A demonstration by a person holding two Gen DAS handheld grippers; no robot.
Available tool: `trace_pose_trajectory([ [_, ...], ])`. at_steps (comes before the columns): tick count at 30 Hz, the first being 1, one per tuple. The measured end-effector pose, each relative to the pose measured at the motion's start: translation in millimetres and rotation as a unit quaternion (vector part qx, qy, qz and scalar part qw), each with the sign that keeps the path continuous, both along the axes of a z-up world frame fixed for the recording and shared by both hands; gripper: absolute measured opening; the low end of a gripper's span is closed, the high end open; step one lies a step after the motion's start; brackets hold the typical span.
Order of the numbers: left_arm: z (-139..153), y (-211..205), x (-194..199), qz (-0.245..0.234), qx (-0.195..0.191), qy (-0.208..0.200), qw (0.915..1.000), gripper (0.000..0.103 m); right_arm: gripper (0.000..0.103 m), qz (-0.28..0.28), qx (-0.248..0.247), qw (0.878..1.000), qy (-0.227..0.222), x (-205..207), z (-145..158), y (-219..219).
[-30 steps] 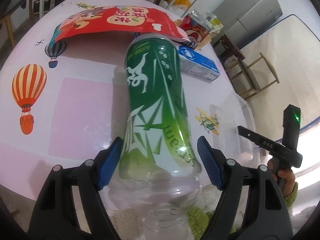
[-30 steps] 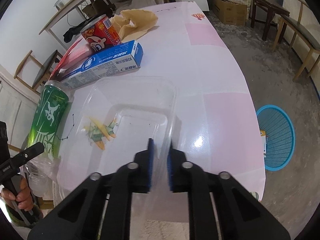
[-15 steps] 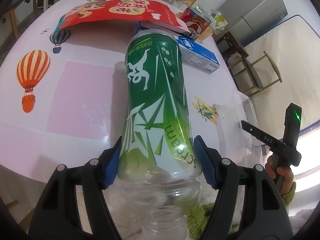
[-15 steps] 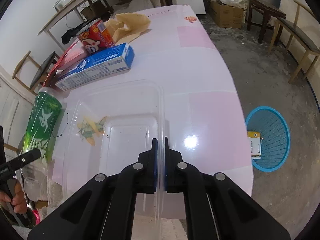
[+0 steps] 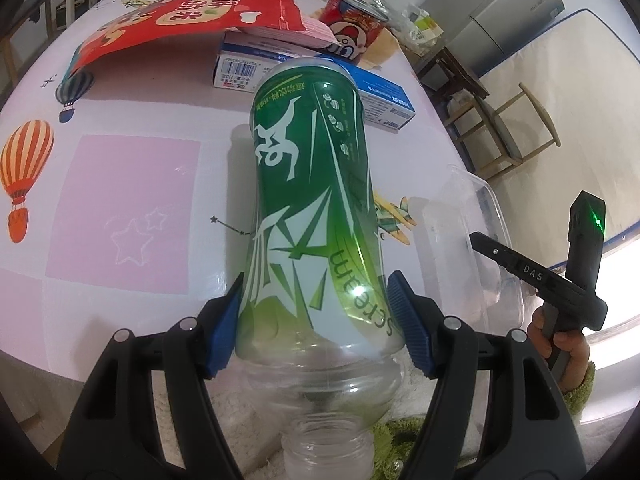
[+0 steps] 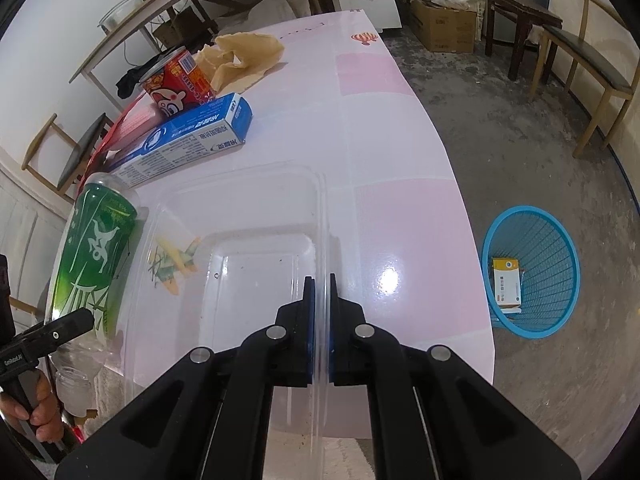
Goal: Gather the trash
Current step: 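Adjust the right tool's grip on the container rim while the left holds the bottle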
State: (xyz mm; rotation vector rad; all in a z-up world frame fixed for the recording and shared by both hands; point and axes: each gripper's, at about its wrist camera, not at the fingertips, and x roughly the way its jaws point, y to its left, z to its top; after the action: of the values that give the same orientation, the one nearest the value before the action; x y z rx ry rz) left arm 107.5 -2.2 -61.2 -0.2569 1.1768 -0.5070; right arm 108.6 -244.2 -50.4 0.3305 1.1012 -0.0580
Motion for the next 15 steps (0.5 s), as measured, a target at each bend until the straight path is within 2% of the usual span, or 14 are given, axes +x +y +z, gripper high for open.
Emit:
trace_pose_trajectory([
  [15,-0.2,-2.3,5.3,0.0,0.003,0.001,1.0,0.066,0.007,0.002,0.013,1.0,0.0,-0.2,-1.3,2.0],
])
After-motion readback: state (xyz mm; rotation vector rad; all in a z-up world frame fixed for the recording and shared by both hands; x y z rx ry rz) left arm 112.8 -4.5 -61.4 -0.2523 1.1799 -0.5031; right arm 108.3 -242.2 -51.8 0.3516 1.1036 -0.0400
